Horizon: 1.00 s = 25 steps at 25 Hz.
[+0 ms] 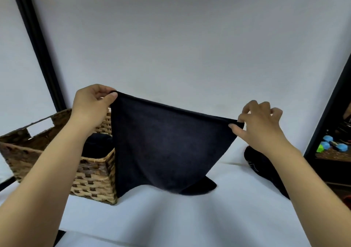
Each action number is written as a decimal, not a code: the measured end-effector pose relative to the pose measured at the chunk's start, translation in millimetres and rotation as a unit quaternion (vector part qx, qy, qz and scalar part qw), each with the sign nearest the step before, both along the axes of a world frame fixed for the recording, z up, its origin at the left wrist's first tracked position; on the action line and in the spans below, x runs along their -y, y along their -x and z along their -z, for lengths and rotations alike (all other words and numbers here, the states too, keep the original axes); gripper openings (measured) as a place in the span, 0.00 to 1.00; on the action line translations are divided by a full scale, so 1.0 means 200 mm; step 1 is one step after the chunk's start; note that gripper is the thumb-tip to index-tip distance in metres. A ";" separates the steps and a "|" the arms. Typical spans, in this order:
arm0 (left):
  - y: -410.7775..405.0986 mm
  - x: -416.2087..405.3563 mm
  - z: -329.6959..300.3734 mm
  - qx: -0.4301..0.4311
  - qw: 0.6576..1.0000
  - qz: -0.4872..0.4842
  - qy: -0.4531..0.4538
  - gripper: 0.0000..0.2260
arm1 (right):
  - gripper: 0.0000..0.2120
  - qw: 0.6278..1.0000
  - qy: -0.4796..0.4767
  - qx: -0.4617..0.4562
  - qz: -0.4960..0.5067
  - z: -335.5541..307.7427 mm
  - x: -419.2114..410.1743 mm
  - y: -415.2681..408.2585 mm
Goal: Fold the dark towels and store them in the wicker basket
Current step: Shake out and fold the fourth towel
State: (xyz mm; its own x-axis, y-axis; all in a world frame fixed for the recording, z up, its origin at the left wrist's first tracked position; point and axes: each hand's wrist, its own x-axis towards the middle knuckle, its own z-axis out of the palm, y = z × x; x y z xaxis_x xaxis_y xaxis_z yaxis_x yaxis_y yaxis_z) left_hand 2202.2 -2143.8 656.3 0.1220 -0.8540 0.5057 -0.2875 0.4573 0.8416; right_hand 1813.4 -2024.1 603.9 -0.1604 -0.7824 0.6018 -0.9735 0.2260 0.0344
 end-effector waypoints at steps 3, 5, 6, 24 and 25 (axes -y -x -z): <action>0.00 0.05 -0.04 0.021 1.000 0.017 0.002 0.03 | 0.17 0.999 -0.042 0.017 0.017 -0.09 -0.01 0.06; 0.01 0.07 -0.09 0.028 0.999 0.025 0.018 0.05 | 0.16 0.980 0.021 0.194 -0.040 -0.20 -0.03 0.07; 0.03 0.08 -0.13 0.032 0.999 0.025 0.022 0.05 | 0.14 0.961 0.054 0.262 -0.063 -0.25 -0.03 0.07; 0.07 0.03 -0.38 0.014 0.991 0.131 0.002 0.03 | 0.05 0.826 0.203 0.515 -0.108 -0.58 -0.26 0.09; 0.06 0.02 -0.39 0.010 0.989 0.149 -0.005 0.03 | 0.04 0.809 0.210 0.538 -0.111 -0.59 -0.27 0.09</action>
